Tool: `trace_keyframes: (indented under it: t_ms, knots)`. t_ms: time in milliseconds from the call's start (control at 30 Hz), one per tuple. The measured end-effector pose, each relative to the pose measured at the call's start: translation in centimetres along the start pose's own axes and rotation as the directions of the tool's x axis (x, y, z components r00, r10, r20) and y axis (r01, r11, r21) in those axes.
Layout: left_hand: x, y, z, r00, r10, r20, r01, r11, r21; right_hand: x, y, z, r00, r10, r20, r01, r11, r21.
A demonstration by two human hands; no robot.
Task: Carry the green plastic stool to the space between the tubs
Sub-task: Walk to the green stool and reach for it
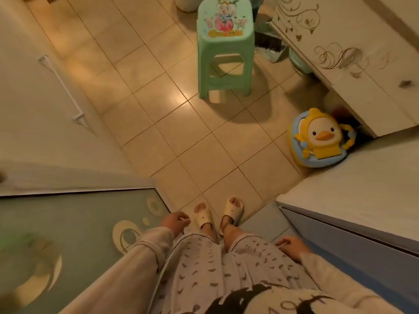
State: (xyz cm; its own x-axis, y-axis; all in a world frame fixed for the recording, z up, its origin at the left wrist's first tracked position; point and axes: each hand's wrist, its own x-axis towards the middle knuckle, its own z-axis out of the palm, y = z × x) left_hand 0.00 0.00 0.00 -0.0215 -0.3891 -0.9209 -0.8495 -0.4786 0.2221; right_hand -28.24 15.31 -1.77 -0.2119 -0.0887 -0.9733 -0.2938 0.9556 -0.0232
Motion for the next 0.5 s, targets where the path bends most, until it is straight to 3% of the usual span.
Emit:
trace_keyframes:
  t_ms: [200, 500]
  knots:
    - [-0.1, 0.1, 0.5, 0.997, -0.076, -0.002, 0.075, 0.997, -0.032, 0.6, -5.1, -3.1, 0.989, -0.145, 0.015, 0.146, 0.986, -0.082]
    - [1.3, 1.5, 0.0, 0.988, -0.154, -0.031, 0.147, 0.976, -0.162, 0.5, -13.9, -10.4, 0.915, -0.39, -0.102, 0.397, 0.915, 0.068]
